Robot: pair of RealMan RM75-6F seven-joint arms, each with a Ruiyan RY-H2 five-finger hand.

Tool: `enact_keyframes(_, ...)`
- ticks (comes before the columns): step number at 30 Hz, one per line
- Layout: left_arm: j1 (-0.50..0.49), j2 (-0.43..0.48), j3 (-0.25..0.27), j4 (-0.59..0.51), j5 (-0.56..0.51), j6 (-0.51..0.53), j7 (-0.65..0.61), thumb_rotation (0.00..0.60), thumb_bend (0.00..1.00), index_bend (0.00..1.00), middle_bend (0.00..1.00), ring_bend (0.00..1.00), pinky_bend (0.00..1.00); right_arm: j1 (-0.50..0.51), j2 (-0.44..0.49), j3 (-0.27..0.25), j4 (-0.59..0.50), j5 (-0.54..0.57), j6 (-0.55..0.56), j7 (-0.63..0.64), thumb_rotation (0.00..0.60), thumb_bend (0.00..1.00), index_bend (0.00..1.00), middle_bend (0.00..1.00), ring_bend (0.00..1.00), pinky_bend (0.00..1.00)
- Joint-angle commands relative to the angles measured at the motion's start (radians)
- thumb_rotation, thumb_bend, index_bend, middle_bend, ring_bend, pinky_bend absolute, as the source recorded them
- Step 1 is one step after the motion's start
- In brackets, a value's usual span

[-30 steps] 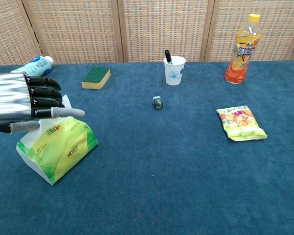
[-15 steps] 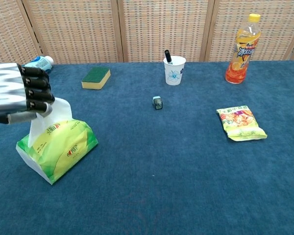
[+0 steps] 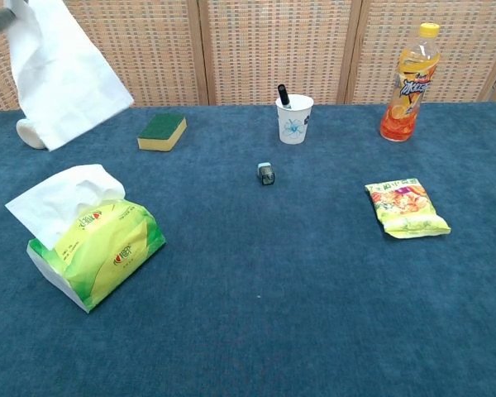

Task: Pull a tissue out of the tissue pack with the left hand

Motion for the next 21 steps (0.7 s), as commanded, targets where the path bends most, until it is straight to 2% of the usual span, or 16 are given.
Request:
enact_keyframes(1, 0.029, -0.055, -0.015, 0.069, -0.071, -0.026, -0.099, 0.6, 0.47, 0.86, 0.51, 0.42, 0.34, 0.0, 0.0, 0.0, 0.001, 0.0, -0.001, 0.001, 0.6, 0.0, 0.02, 0.0, 0.0, 0.0)
enact_keyframes(5, 0.056, -0.159, 0.019, 0.168, -0.107, -0.074, -0.17, 0.6, 0.45, 0.86, 0.51, 0.42, 0.34, 0.0, -0.001, -0.003, 0.0, -0.003, 0.0, -0.005, 0.6, 0.0, 0.02, 0.0, 0.0, 0.0)
enact_keyframes(10, 0.075, -0.237, 0.043, 0.244, -0.137, -0.127, -0.221, 0.6, 0.43, 0.86, 0.51, 0.42, 0.34, 0.0, -0.003, -0.003, -0.003, -0.003, 0.001, -0.012, 0.6, 0.0, 0.02, 0.0, 0.0, 0.0)
enact_keyframes(12, 0.079, -0.25, 0.051, 0.257, -0.143, -0.147, -0.228, 0.6, 0.39, 0.81, 0.46, 0.41, 0.34, 0.0, -0.003, -0.003, -0.003, -0.002, 0.0, -0.014, 0.6, 0.0, 0.02, 0.0, 0.0, 0.0)
enact_keyframes(13, 0.082, -0.255, 0.057, 0.262, -0.146, -0.161, -0.231, 0.6, 0.35, 0.75, 0.4, 0.38, 0.34, 0.001, -0.003, -0.003, -0.003, -0.001, -0.001, -0.015, 0.6, 0.0, 0.02, 0.0, 0.0, 0.0)
enact_keyframes(15, 0.087, -0.255, 0.065, 0.257, -0.159, -0.195, -0.238, 0.6, 0.21, 0.44, 0.15, 0.2, 0.32, 0.002, -0.004, -0.003, -0.002, 0.0, -0.004, -0.016, 0.6, 0.0, 0.02, 0.0, 0.0, 0.0)
enact_keyframes(17, 0.099, -0.227, 0.068, 0.19, -0.196, -0.274, -0.278, 0.6, 0.1, 0.18, 0.01, 0.05, 0.26, 0.002, -0.004, -0.003, -0.003, -0.002, -0.004, -0.017, 0.6, 0.0, 0.02, 0.0, 0.0, 0.0)
enact_keyframes(18, 0.102, -0.193, 0.073, 0.134, -0.204, -0.301, -0.285, 0.6, 0.05, 0.08, 0.0, 0.01, 0.2, 0.002, -0.003, -0.003, -0.003, -0.002, -0.003, -0.016, 0.6, 0.0, 0.02, 0.0, 0.0, 0.0)
enact_keyframes(20, 0.108, -0.137, 0.08, 0.042, -0.22, -0.339, -0.28, 0.6, 0.01, 0.01, 0.0, 0.0, 0.13, 0.001, -0.003, -0.003, -0.004, -0.001, -0.003, -0.013, 0.6, 0.0, 0.02, 0.0, 0.0, 0.0)
enact_keyframes(21, 0.112, -0.109, 0.083, -0.005, -0.228, -0.355, -0.28, 0.6, 0.0, 0.0, 0.0, 0.0, 0.09, 0.001, -0.002, -0.003, -0.004, -0.001, -0.002, -0.012, 0.6, 0.0, 0.02, 0.0, 0.0, 0.0)
